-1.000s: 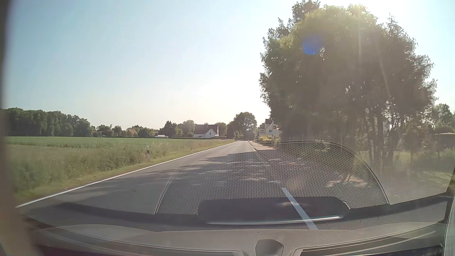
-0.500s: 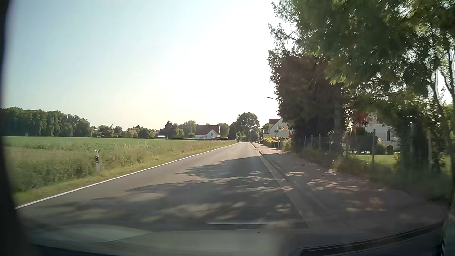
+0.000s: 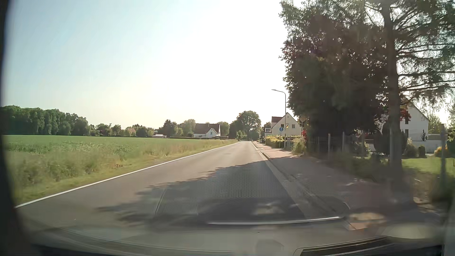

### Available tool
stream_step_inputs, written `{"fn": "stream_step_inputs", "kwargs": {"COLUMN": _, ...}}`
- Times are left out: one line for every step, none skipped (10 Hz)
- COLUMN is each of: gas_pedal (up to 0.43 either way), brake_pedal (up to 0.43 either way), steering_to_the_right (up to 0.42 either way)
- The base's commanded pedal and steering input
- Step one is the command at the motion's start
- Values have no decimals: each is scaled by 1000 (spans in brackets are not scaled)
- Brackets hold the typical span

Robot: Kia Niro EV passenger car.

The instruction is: Follow the waypoints while adhering to traffic rules and regulations

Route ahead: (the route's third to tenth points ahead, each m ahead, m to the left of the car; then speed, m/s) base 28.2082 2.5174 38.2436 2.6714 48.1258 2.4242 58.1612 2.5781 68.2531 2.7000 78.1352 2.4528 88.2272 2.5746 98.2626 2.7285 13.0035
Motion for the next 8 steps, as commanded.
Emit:
{"fn": "stream_step_inputs", "kwargs": {"gas_pedal": 130, "brake_pedal": 6, "steering_to_the_right": 3}}
{"fn": "stream_step_inputs", "kwargs": {"gas_pedal": 130, "brake_pedal": 6, "steering_to_the_right": 3}}
{"fn": "stream_step_inputs", "kwargs": {"gas_pedal": 130, "brake_pedal": 6, "steering_to_the_right": 3}}
{"fn": "stream_step_inputs", "kwargs": {"gas_pedal": 130, "brake_pedal": 6, "steering_to_the_right": 3}}
{"fn": "stream_step_inputs", "kwargs": {"gas_pedal": 130, "brake_pedal": 6, "steering_to_the_right": 3}}
{"fn": "stream_step_inputs", "kwargs": {"gas_pedal": 130, "brake_pedal": 6, "steering_to_the_right": 3}}
{"fn": "stream_step_inputs", "kwargs": {"gas_pedal": 130, "brake_pedal": 6, "steering_to_the_right": 3}}
{"fn": "stream_step_inputs", "kwargs": {"gas_pedal": 130, "brake_pedal": 6, "steering_to_the_right": 3}}
